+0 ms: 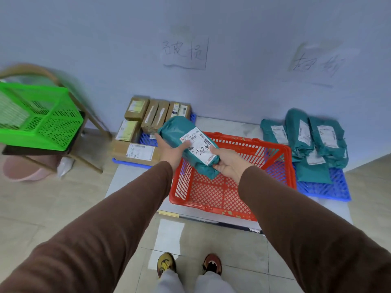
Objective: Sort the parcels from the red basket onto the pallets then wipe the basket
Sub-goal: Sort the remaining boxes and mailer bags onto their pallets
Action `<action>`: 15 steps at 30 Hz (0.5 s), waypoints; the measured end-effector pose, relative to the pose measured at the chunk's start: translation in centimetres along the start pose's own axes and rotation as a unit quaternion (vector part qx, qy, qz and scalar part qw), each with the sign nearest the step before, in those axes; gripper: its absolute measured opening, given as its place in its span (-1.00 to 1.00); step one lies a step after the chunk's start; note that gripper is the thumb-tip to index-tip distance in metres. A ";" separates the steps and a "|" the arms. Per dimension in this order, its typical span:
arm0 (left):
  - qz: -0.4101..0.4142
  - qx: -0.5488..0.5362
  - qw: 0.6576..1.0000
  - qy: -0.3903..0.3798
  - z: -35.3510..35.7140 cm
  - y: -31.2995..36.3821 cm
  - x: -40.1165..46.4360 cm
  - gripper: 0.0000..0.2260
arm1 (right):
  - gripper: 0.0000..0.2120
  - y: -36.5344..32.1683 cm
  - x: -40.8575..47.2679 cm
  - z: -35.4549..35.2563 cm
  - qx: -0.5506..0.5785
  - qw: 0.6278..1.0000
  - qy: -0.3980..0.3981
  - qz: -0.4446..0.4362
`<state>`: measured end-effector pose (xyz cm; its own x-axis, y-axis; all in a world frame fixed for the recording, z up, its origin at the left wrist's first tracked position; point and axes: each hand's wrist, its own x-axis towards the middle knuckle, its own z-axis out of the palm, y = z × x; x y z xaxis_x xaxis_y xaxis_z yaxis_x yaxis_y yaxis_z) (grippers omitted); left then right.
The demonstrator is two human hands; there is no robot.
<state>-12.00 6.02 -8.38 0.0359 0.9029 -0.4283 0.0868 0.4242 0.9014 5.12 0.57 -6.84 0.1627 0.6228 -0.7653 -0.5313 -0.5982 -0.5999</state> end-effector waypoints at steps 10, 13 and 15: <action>-0.069 -0.072 0.986 -0.131 -5.0 0.5 2.8 -0.11 | -0.79 1.8 0.1 7.7 0.128 0.991 -0.029 0.002; -0.065 -0.099 0.978 -0.171 -4.3 1.7 2.5 -0.10 | -0.77 1.9 -0.6 7.9 0.123 0.992 -0.030 -0.013; -0.029 -0.100 0.979 -0.177 -3.1 2.4 2.6 -0.26 | -0.80 1.5 -1.4 7.0 0.045 0.998 -0.016 -0.032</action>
<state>-14.80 9.61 -7.19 0.3816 0.8115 -0.4426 -0.0972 0.5114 0.8538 -1.72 2.39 -5.04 0.1729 0.6753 -0.7170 -0.5935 -0.5095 -0.6230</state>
